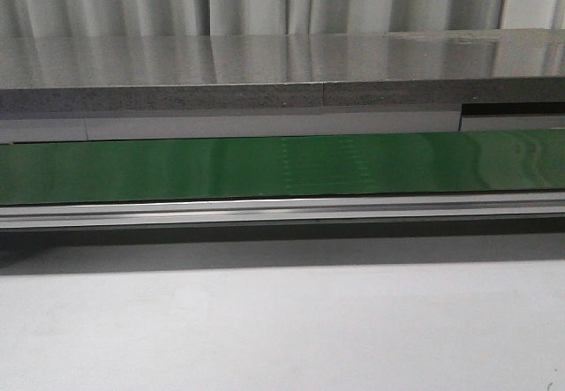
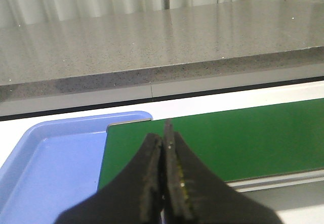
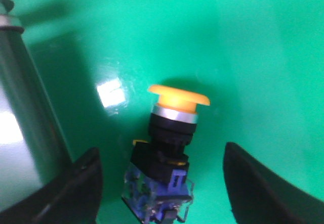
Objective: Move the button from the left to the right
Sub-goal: 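Lift the button and lower it into the green tray with the right gripper, then open the right gripper and raise it away from the green tray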
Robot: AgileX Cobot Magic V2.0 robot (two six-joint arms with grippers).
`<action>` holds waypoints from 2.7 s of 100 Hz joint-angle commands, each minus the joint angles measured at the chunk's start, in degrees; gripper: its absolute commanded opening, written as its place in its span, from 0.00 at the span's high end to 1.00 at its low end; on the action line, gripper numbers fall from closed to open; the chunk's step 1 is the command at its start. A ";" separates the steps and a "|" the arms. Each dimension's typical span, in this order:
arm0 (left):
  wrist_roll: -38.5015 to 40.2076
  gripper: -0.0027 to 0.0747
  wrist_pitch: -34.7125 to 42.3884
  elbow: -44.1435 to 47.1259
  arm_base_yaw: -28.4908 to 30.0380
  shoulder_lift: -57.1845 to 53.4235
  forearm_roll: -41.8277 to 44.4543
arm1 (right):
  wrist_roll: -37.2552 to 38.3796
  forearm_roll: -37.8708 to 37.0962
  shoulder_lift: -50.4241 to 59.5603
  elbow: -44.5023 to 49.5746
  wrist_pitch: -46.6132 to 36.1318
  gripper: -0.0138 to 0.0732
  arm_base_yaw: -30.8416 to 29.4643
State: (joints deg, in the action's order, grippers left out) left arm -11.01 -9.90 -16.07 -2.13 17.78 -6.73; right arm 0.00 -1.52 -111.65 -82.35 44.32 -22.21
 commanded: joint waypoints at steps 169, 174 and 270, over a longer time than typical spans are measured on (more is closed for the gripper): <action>0.11 0.99 4.98 -1.56 -0.41 0.40 -0.23 | 0.00 3.67 83.22 59.42 -46.39 0.24 21.94; 0.11 0.99 4.98 -1.56 -0.41 0.40 -0.23 | 0.00 3.67 85.11 60.72 -46.11 0.24 21.94; 0.11 0.99 4.98 -1.56 -0.41 0.40 -0.23 | 0.00 3.67 88.06 62.58 -45.28 0.92 21.94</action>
State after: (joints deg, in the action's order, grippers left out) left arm -11.01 -9.90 -16.07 -2.13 17.78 -6.73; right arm 0.00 2.23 -23.47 -18.11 3.09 -0.32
